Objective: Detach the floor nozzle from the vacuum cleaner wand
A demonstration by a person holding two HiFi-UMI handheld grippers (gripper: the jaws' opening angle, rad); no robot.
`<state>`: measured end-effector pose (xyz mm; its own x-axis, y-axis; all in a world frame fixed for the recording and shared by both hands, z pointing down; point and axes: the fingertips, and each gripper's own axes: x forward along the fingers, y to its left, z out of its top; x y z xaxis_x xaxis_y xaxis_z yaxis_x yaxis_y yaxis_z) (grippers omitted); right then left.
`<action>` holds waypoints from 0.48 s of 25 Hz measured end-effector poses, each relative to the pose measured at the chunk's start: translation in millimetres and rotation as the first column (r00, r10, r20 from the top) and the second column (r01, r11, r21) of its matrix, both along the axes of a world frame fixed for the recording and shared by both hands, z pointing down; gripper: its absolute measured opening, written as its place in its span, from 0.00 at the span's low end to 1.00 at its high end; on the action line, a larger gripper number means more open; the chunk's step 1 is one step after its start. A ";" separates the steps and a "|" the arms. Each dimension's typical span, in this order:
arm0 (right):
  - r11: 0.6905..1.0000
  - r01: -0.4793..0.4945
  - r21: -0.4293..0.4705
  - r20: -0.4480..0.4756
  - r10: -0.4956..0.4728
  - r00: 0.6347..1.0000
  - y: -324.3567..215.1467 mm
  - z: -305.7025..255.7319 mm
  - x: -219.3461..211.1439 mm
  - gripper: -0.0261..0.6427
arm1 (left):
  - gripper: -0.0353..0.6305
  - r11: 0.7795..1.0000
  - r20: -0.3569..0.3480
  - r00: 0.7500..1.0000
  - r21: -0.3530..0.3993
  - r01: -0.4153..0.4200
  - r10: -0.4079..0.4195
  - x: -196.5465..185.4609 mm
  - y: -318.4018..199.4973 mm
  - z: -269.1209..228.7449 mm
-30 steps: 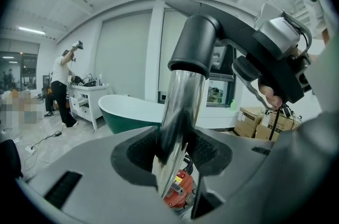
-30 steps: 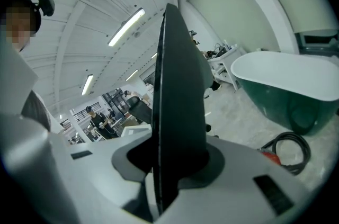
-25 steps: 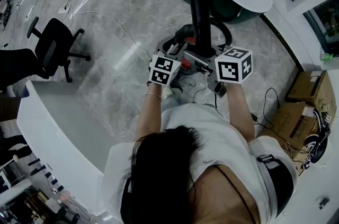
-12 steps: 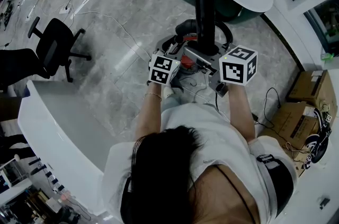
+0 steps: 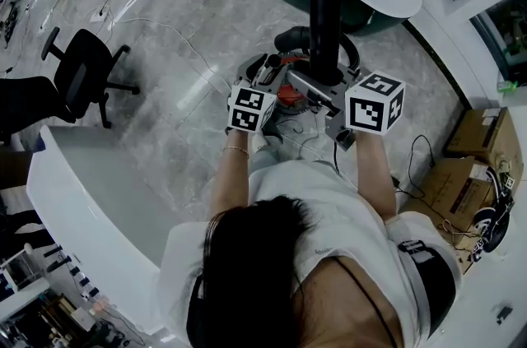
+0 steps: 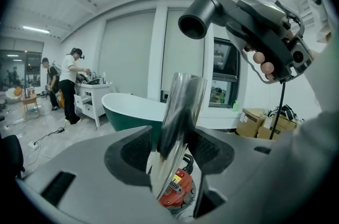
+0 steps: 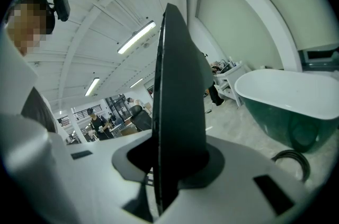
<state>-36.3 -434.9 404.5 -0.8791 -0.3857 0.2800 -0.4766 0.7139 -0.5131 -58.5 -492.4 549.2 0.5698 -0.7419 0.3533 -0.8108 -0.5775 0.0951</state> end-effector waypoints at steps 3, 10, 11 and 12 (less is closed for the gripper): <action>1.000 -0.003 0.006 -0.003 0.003 1.000 -0.3 0.9 5.5 0.20 | 0.39 1.000 -0.003 1.000 0.002 0.007 -0.007 0.5 1.7 -3.4; 1.000 0.004 0.005 0.000 -0.004 1.000 1.3 2.5 9.2 0.20 | 0.46 0.999 0.008 1.000 0.039 0.002 -0.002 -5.7 10.9 -25.3; 1.000 0.006 0.007 -0.001 -0.006 1.000 2.3 2.3 10.1 0.20 | 0.46 0.999 0.004 1.000 0.032 -0.008 0.008 -5.3 14.1 -27.2; 1.000 0.006 0.008 0.002 -0.006 1.000 3.0 1.9 11.5 0.20 | 0.47 1.000 0.001 1.000 0.027 -0.015 0.015 -4.9 17.0 -29.1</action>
<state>-24.7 -431.9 406.3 -0.8820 -0.3825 0.2753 -0.4712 0.7211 -0.5079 -63.5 -475.4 520.1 0.5809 -0.7426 0.3332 -0.8020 -0.5921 0.0785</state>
